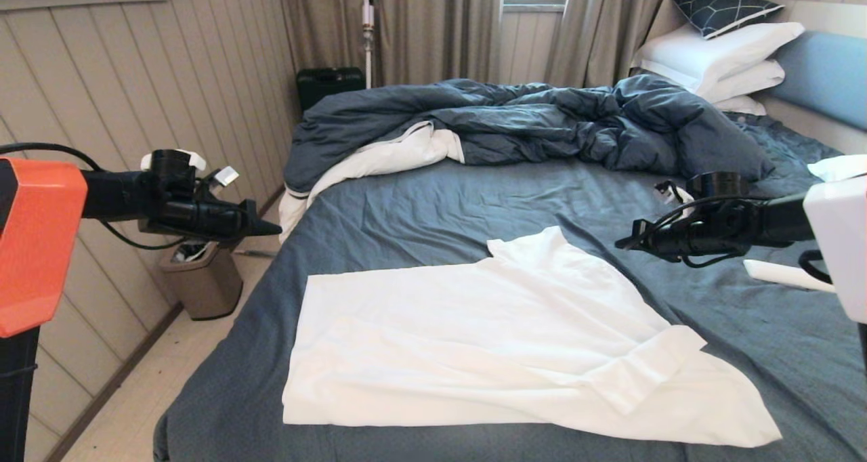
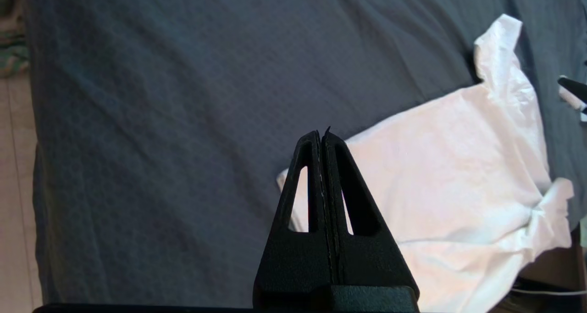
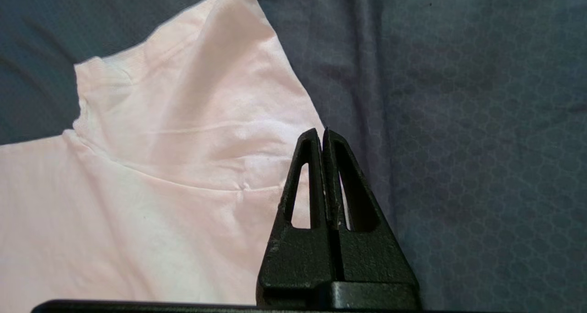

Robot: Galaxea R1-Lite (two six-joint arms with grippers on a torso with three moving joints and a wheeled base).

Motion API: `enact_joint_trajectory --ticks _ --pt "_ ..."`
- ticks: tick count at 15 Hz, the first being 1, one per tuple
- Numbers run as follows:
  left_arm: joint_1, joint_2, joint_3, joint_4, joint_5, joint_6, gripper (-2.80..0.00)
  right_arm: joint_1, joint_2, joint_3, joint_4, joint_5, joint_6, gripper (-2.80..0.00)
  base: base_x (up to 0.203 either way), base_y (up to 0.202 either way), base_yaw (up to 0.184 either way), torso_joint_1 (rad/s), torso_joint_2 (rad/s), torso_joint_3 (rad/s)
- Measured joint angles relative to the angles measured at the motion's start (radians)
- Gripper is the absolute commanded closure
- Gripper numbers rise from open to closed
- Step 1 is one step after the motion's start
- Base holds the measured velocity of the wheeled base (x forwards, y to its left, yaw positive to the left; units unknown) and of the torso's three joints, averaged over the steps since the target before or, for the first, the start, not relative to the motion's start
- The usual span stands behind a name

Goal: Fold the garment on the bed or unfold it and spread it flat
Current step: Fold the white T-shirt

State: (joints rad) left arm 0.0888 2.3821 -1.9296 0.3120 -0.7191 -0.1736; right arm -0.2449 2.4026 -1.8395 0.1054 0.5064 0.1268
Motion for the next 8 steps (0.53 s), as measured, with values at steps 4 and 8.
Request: enact_joint_trajectory --ticks 4,8 --pt "-0.034 0.043 0.0 0.006 0.002 0.021 0.0 -0.003 -0.009 0.011 0.0 0.0 0.001 0.0 0.0 0.0 0.0 0.0 0.0 0.0" --pt "-0.035 0.08 0.0 0.1 0.001 0.155 -2.8 -0.012 -0.035 0.047 -0.003 0.0 0.0 0.0 0.0 0.0 0.0 0.0 0.0 0.0"
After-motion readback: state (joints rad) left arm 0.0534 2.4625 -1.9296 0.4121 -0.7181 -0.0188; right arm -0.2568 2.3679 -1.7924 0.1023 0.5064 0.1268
